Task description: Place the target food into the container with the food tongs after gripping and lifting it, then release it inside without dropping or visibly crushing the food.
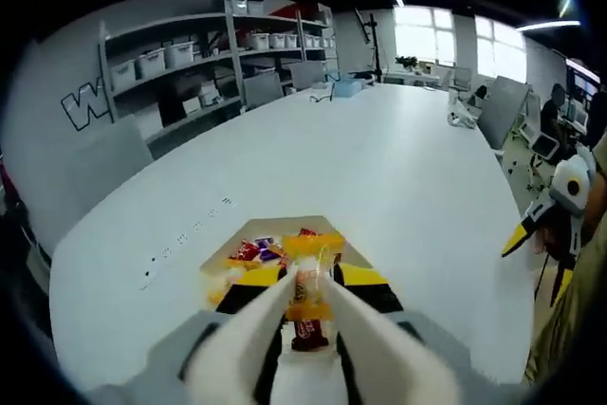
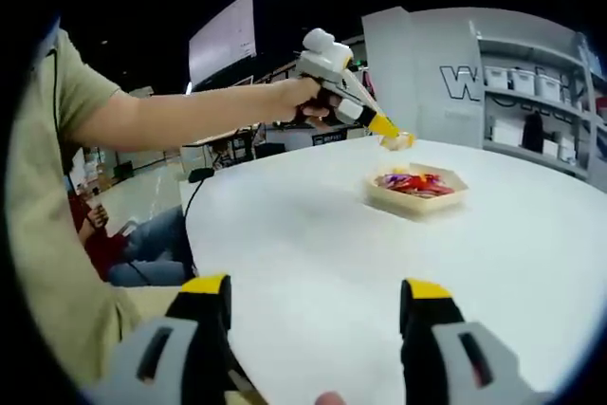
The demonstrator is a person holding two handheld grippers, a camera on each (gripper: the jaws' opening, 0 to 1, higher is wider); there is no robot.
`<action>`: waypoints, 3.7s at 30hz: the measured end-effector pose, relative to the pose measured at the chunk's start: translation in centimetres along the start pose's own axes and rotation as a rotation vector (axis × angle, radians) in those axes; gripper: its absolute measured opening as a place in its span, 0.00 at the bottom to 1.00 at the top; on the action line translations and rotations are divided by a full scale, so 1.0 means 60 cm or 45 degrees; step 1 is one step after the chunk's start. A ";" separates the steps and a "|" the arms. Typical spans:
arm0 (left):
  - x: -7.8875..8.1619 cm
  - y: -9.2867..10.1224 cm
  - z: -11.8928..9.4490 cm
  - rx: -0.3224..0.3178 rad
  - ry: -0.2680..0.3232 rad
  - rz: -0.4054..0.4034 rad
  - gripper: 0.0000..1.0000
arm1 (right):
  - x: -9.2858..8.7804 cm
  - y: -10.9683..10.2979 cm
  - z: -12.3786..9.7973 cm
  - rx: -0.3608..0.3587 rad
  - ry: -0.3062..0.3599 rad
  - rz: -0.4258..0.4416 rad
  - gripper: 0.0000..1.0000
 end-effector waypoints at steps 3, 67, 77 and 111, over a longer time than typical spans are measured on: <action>0.002 -0.005 0.022 0.015 -0.028 0.019 0.18 | -0.001 -0.001 0.000 0.000 -0.005 -0.001 0.71; -0.004 -0.022 0.072 0.049 -0.157 0.002 0.26 | 0.004 0.000 -0.008 -0.021 0.001 -0.002 0.71; -0.022 -0.030 0.042 0.027 -0.156 0.010 0.26 | 0.006 -0.004 -0.006 -0.016 0.002 -0.007 0.71; -0.077 0.040 -0.055 -0.201 -0.066 -0.140 0.26 | 0.014 -0.006 0.005 0.001 -0.018 -0.029 0.71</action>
Point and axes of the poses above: the point that each gripper's makers call its tool centre point, and the gripper's own axes: z roughly forward along the fingers, y roughly to its right, x roughly out of its top, the point moved 4 cm from there along -z, roughly backward along the fingers, and after that the axes turned 13 degrees about x, right-handed, at the moved point
